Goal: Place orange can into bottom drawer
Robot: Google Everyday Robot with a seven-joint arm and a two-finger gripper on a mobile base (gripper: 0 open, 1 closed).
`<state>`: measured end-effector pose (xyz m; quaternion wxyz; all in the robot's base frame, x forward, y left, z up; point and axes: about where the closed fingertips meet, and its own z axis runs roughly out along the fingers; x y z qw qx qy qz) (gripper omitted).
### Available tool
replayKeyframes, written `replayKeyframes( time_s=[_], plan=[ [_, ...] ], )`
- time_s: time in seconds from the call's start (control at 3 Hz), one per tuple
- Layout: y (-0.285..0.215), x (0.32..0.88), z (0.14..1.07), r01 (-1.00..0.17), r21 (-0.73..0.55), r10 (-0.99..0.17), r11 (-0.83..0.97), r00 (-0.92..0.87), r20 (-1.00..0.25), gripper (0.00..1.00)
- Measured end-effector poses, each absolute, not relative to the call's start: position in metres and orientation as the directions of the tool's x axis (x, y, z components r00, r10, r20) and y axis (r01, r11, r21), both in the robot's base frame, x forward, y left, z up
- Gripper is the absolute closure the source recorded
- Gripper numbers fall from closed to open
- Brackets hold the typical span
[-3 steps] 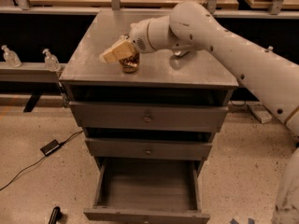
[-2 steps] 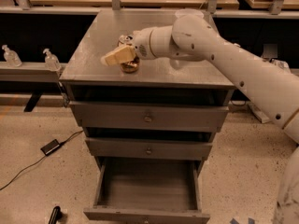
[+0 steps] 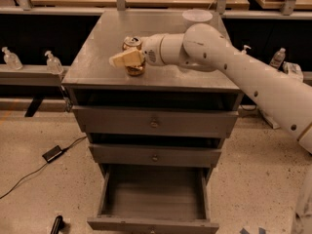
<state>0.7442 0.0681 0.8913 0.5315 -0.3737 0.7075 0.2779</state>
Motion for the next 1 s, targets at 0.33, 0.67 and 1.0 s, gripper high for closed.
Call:
replayKeyframes(
  time_s=[0.33, 0.67, 1.0],
  plan=[
    [0.072, 0.743, 0.890, -0.827, -0.003, -0.234, 0.562, -0.156, -0.960, 0.49],
    [0.075, 0.741, 0.893, -0.833, 0.000, -0.234, 0.553, -0.155, -0.960, 0.78],
    [0.088, 0.720, 0.921, -0.877, 0.020, -0.226, 0.481, -0.146, -0.963, 1.00]
  ],
)
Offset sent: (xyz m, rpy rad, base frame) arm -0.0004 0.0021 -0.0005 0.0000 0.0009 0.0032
